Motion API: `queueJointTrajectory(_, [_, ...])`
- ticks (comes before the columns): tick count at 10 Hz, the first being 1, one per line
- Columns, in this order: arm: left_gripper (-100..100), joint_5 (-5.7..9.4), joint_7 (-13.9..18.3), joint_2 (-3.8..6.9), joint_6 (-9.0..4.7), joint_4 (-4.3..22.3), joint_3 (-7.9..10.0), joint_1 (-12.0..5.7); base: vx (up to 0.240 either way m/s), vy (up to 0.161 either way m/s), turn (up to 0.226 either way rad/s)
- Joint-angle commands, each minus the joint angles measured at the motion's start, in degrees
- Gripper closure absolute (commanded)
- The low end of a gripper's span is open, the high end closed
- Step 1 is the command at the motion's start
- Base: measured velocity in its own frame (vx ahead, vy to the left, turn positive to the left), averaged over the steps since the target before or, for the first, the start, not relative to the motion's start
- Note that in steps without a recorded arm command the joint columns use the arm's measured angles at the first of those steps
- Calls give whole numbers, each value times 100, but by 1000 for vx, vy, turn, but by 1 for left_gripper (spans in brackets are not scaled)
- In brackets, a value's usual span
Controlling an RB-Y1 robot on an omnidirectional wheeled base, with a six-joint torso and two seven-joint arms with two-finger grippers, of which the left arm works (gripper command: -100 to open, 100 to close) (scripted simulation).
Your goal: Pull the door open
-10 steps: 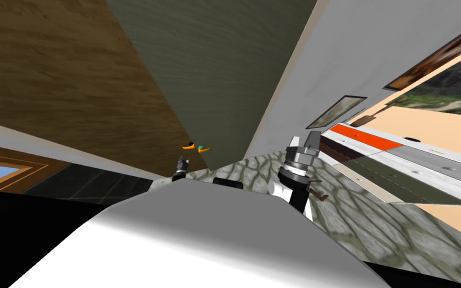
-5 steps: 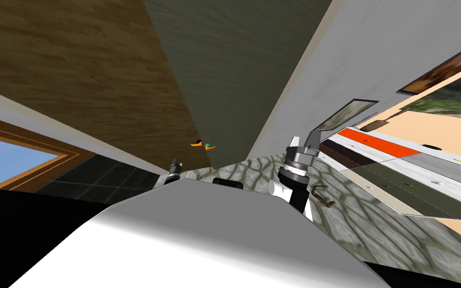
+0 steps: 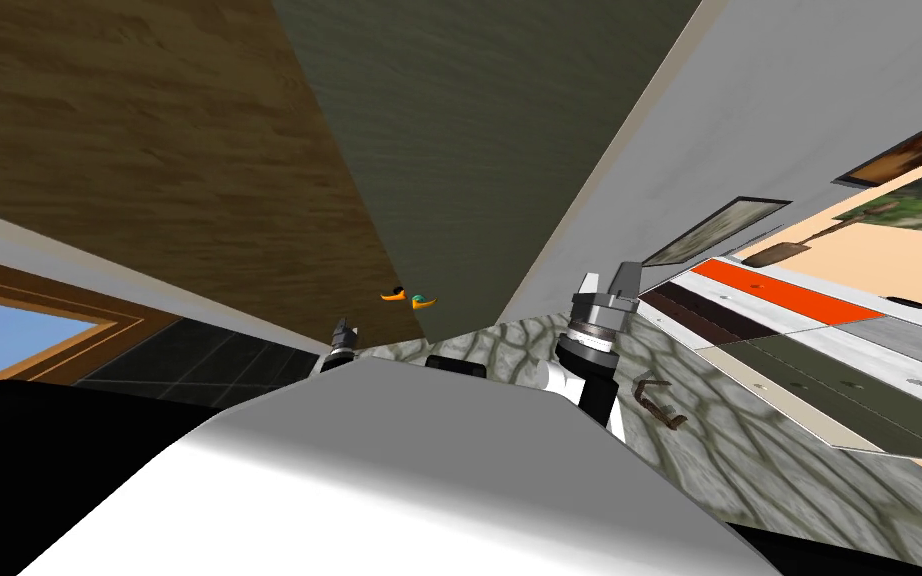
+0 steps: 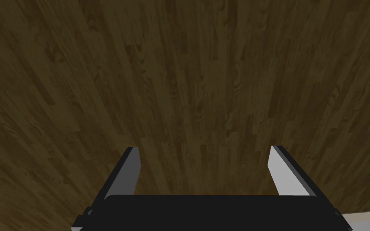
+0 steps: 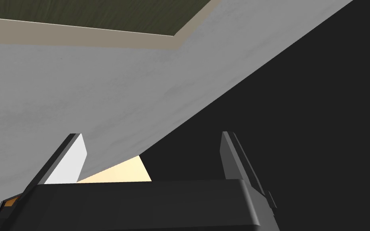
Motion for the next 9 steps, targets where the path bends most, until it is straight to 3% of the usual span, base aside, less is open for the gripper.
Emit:
queueJointTrajectory(1, [-100,-21,-16,-47,-11,12,-50,-100,149,87,-65])
queueJointTrajectory(3, [-100,-84,-34,-185,-18,-38,-199,-289,184,98,-127])
queueJointTrajectory(4, [-100,-130,-41,-283,-26,-77,-308,-409,212,-21,-194])
queueJointTrajectory(5, [-100,-130,-41,-283,-26,-77,-308,-409,164,-42,-68])
queueJointTrajectory(6, [-100,-180,-47,-390,-37,-122,-428,-533,152,-91,-146])
queueJointTrajectory(7, [-100,-155,-17,-323,-42,-152,-372,-408,76,-49,-33])
queueJointTrajectory(8, [100,-155,-17,-323,-42,-152,-372,-408,-9,6,35])
queueJointTrajectory(9, [100,-155,-17,-323,-42,-152,-372,-408,-30,14,-8])
